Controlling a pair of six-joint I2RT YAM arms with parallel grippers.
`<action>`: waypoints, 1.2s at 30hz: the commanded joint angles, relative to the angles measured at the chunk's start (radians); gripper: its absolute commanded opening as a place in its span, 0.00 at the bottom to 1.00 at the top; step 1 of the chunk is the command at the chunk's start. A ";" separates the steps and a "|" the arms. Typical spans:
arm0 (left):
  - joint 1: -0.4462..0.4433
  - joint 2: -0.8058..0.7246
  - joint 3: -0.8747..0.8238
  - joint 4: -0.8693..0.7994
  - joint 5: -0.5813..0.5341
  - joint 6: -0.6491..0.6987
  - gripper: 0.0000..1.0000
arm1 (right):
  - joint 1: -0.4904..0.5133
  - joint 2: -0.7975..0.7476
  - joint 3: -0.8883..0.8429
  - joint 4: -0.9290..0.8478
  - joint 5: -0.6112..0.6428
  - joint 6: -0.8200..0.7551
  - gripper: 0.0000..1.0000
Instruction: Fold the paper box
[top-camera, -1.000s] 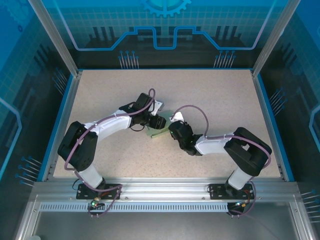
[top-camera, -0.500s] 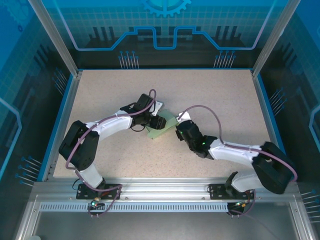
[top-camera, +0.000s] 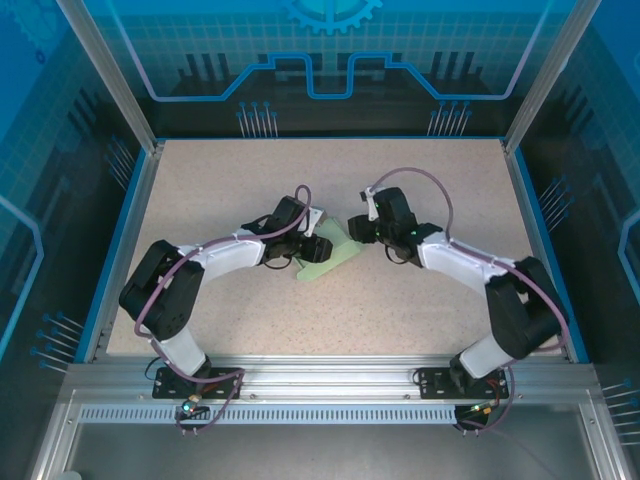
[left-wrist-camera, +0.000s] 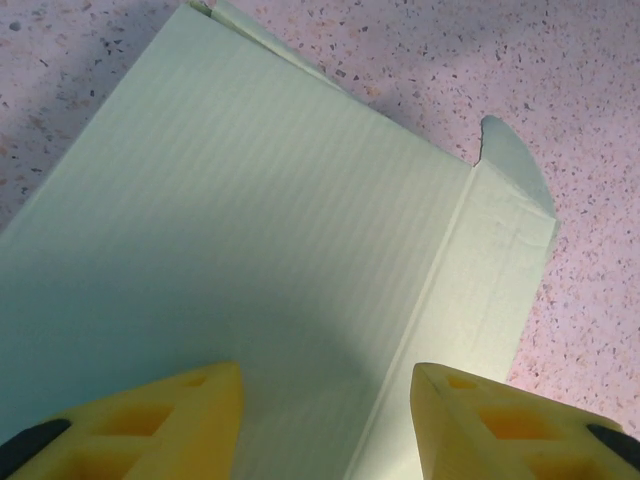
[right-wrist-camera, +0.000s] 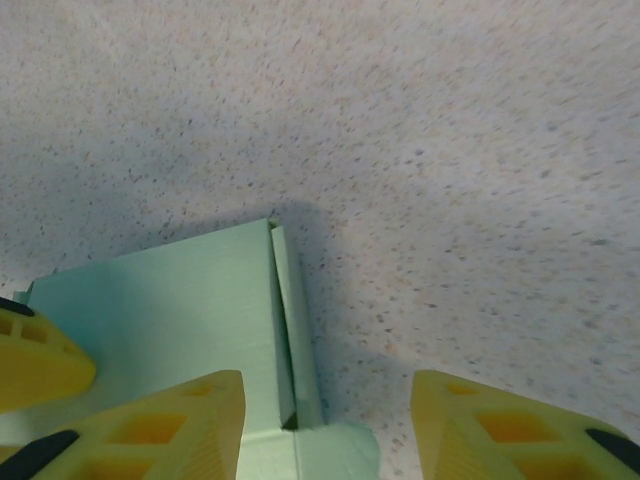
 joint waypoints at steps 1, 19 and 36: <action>-0.007 0.017 -0.024 0.041 0.000 -0.035 0.50 | -0.002 0.092 0.063 -0.079 -0.104 0.017 0.49; 0.081 -0.093 -0.033 0.009 -0.173 -0.009 0.58 | 0.003 0.253 0.142 -0.142 -0.053 -0.094 0.49; 0.150 0.163 0.253 -0.247 -0.017 0.147 0.63 | 0.061 -0.015 0.074 -0.451 -0.064 -0.120 0.54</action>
